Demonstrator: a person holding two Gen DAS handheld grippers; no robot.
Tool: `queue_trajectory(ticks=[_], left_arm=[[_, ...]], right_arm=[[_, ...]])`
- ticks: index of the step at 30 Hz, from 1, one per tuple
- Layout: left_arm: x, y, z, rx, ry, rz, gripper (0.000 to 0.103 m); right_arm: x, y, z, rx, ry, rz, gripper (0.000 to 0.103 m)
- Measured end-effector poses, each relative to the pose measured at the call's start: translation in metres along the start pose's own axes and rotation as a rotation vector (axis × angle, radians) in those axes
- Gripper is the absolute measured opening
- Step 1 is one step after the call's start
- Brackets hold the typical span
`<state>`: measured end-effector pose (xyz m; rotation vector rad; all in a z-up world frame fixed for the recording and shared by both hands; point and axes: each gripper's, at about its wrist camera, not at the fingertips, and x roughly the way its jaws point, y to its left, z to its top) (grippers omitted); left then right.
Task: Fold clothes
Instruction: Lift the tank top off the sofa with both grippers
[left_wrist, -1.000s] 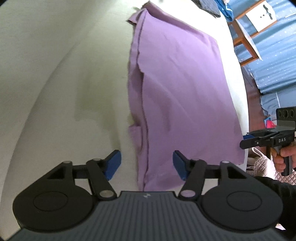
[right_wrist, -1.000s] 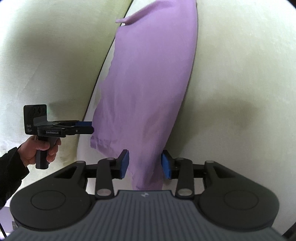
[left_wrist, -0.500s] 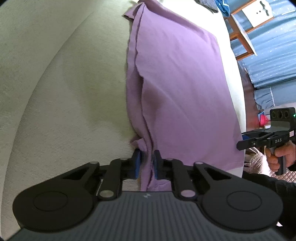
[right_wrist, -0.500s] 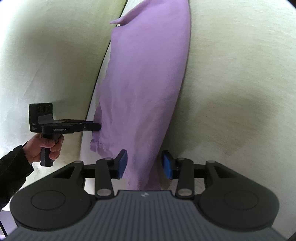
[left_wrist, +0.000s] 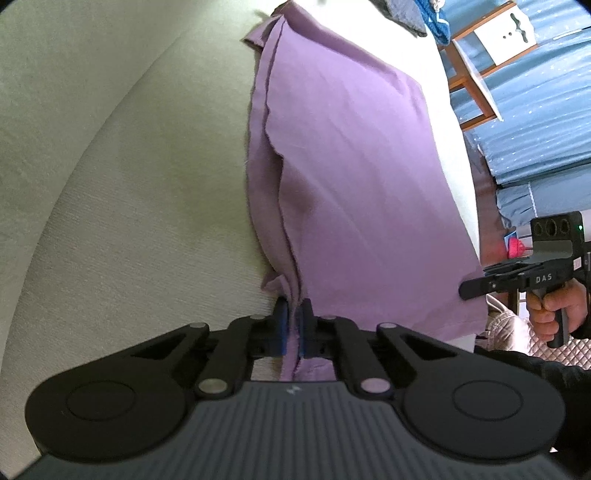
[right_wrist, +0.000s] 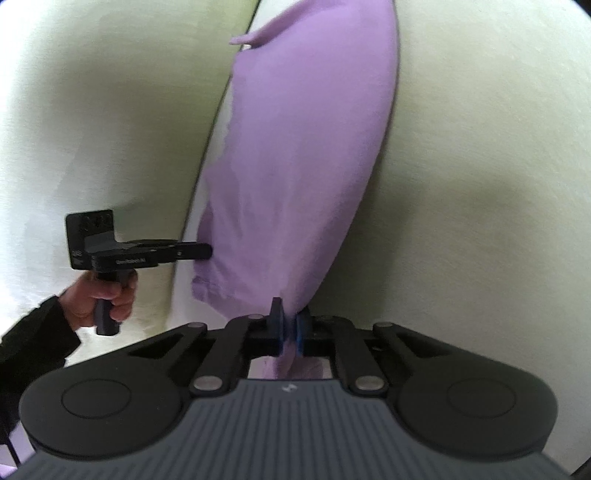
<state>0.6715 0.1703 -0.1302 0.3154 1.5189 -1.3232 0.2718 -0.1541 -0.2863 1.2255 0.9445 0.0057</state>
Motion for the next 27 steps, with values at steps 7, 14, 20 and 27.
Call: queue_trajectory(ticks=[7, 14, 20, 27], left_arm=[[-0.041, -0.029, -0.006, 0.004, -0.050, -0.048, 0.002], [-0.119, -0.073, -0.024, -0.011, -0.064, -0.075, 0.002], [-0.194, -0.120, -0.031, 0.002, -0.032, -0.075, 0.002], [-0.224, -0.164, 0.015, 0.072, 0.036, -0.027, 0.002]], right_arm=[[-0.037, 0.031, 0.007, 0.019, 0.020, 0.049, 0.004], [-0.083, 0.083, -0.012, 0.077, 0.080, 0.117, 0.004], [-0.123, 0.134, -0.047, 0.218, 0.170, 0.250, 0.004], [-0.134, 0.155, -0.059, 0.352, 0.190, 0.350, 0.004]])
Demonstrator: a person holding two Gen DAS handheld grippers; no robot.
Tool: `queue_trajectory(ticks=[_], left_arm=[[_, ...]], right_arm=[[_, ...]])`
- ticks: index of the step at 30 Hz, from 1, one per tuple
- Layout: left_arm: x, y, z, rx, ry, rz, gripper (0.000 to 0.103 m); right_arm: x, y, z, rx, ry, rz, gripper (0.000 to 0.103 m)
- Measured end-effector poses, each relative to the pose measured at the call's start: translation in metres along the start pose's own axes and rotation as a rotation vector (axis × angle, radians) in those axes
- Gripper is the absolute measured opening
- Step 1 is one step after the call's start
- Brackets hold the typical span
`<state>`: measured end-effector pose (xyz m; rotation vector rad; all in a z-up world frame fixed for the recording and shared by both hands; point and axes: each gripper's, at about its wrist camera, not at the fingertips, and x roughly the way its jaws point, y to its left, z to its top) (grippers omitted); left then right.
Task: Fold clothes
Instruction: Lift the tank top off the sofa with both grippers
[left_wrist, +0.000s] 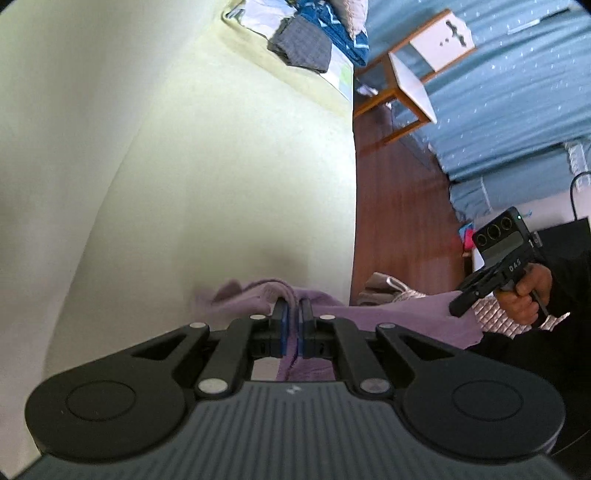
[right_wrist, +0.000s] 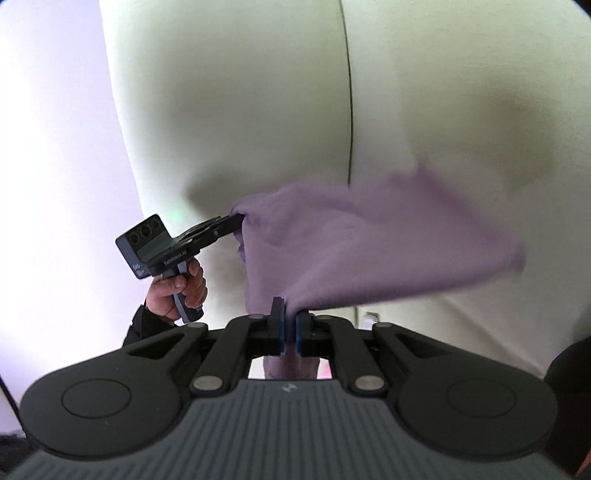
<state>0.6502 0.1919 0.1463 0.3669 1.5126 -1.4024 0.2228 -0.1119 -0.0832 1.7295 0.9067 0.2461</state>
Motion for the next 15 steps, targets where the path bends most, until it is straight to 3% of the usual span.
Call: queue_trajectory(ticks=[3, 6, 9, 13, 15], left_arm=[[0.027, 0.001, 0.033, 0.014, 0.039, 0.013, 0.002], [0.085, 0.027, 0.078, -0.009, 0.058, 0.001, 0.002], [0.126, 0.049, 0.103, -0.036, 0.066, -0.015, 0.002], [0.207, 0.077, 0.166, -0.064, 0.110, -0.028, 0.002], [0.229, 0.080, 0.188, -0.055, 0.131, -0.021, 0.002]], right_arm=[[0.003, -0.014, 0.016, 0.063, -0.026, 0.000, 0.004], [0.006, -0.036, 0.042, 0.129, -0.061, 0.001, 0.004], [-0.018, -0.074, 0.100, 0.205, -0.115, -0.012, 0.004], [-0.054, -0.095, 0.157, 0.256, -0.187, -0.010, 0.004], [-0.071, -0.100, 0.182, 0.269, -0.217, -0.007, 0.004]])
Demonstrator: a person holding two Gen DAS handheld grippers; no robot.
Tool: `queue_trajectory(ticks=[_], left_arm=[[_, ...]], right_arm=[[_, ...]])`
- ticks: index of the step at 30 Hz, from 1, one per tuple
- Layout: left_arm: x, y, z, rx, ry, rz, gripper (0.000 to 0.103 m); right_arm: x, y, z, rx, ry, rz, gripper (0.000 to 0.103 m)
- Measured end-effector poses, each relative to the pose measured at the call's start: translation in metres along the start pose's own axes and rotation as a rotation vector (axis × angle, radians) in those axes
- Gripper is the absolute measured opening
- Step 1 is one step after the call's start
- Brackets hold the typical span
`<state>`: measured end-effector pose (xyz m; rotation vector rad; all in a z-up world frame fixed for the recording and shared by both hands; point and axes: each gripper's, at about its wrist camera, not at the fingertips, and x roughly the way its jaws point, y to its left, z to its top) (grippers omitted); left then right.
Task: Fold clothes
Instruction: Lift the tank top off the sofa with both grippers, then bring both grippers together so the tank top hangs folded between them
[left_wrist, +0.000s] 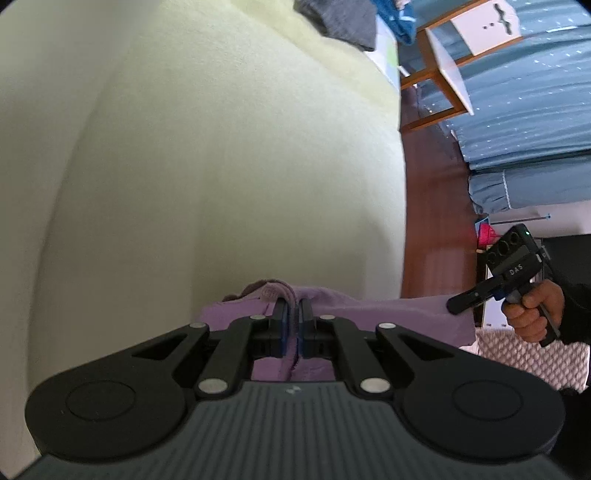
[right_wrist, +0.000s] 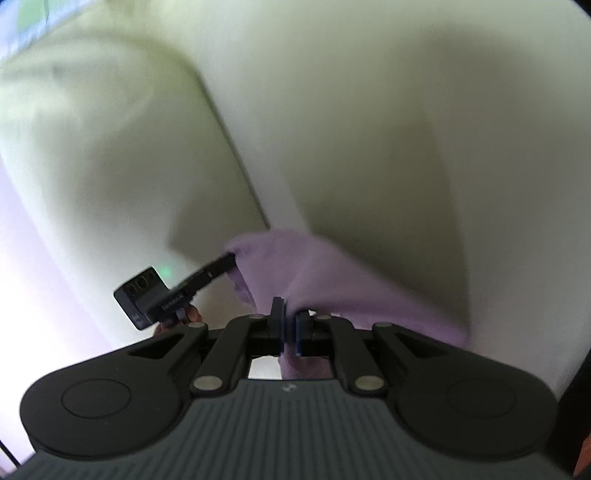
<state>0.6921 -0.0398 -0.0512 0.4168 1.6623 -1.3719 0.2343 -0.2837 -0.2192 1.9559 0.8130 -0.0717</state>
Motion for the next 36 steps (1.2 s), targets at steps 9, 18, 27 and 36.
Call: queue_trajectory(ticks=[9, 18, 27, 36], left_arm=[[0.023, -0.013, 0.075, 0.084, 0.055, 0.001, 0.002], [-0.005, -0.005, -0.003, 0.130, 0.135, 0.041, 0.002], [0.013, 0.017, -0.084, 0.128, 0.175, 0.101, 0.003], [0.031, 0.020, -0.102, 0.186, 0.160, 0.153, 0.003]], right_arm=[[-0.028, 0.024, 0.046, 0.016, -0.094, 0.032, 0.004], [0.020, 0.043, -0.028, -0.107, -0.072, -0.040, 0.004], [0.052, 0.012, -0.079, -0.098, -0.055, -0.130, 0.004], [0.085, 0.011, -0.090, -0.168, -0.112, -0.212, 0.004]])
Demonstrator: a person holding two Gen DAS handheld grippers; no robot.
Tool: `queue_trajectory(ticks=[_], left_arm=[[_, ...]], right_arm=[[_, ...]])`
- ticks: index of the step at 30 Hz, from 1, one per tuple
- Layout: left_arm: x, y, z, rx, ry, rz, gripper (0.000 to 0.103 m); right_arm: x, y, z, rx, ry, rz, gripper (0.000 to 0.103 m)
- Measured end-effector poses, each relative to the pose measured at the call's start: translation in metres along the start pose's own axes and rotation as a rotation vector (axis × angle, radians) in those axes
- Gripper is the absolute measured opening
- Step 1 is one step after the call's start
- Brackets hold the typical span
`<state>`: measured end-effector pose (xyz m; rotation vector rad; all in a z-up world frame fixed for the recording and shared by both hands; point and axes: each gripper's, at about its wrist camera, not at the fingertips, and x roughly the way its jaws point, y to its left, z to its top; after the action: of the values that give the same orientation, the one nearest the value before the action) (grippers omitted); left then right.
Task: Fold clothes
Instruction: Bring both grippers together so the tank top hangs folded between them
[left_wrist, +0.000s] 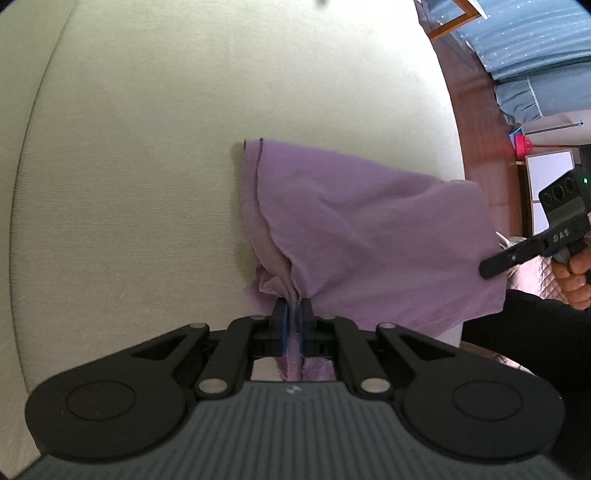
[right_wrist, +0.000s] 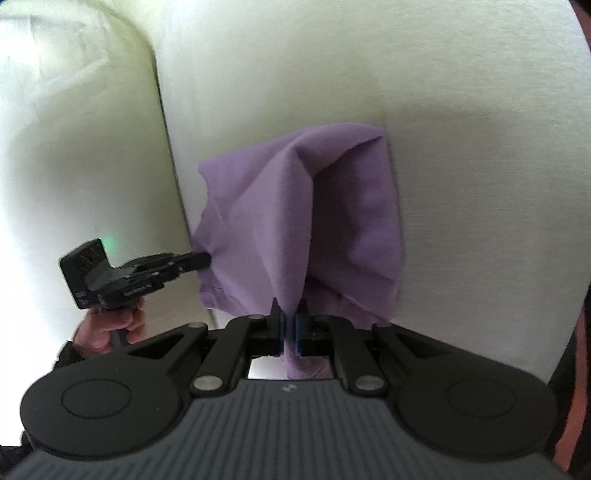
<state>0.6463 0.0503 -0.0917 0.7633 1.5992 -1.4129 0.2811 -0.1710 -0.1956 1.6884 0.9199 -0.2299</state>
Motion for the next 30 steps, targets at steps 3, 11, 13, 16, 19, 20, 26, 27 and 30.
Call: queue_trajectory(ticks=[3, 11, 13, 16, 19, 20, 26, 27, 30], left_arm=[[0.003, 0.000, -0.003, 0.000, -0.004, 0.004, 0.003], [0.009, -0.005, -0.006, -0.005, -0.047, 0.014, 0.003], [0.002, -0.004, -0.005, -0.007, -0.071, 0.014, 0.003], [-0.001, 0.001, -0.004, -0.002, -0.083, 0.017, 0.003], [0.006, 0.009, -0.006, -0.015, -0.057, 0.018, 0.004], [0.012, 0.009, -0.007, -0.005, -0.032, 0.028, 0.004], [0.017, 0.008, -0.007, -0.035, -0.048, 0.022, 0.004], [0.013, 0.008, -0.008, -0.053, -0.054, 0.009, 0.004], [0.005, 0.011, -0.011, -0.067, -0.076, 0.004, 0.004]], right_arm=[[-0.012, 0.007, -0.019, -0.049, -0.029, -0.039, 0.005], [-0.039, 0.056, -0.042, -0.187, -0.079, -0.103, 0.005], [-0.046, 0.061, -0.045, -0.195, -0.092, -0.086, 0.005], [-0.046, 0.063, -0.042, -0.206, -0.092, -0.080, 0.005], [-0.044, 0.052, -0.037, -0.203, -0.082, -0.101, 0.005], [-0.043, 0.049, -0.035, -0.208, -0.079, -0.109, 0.005], [-0.045, 0.048, -0.032, -0.229, -0.071, -0.121, 0.010], [-0.049, 0.047, -0.031, -0.230, -0.070, -0.120, 0.012], [-0.053, 0.061, -0.035, -0.282, -0.048, -0.134, 0.010]])
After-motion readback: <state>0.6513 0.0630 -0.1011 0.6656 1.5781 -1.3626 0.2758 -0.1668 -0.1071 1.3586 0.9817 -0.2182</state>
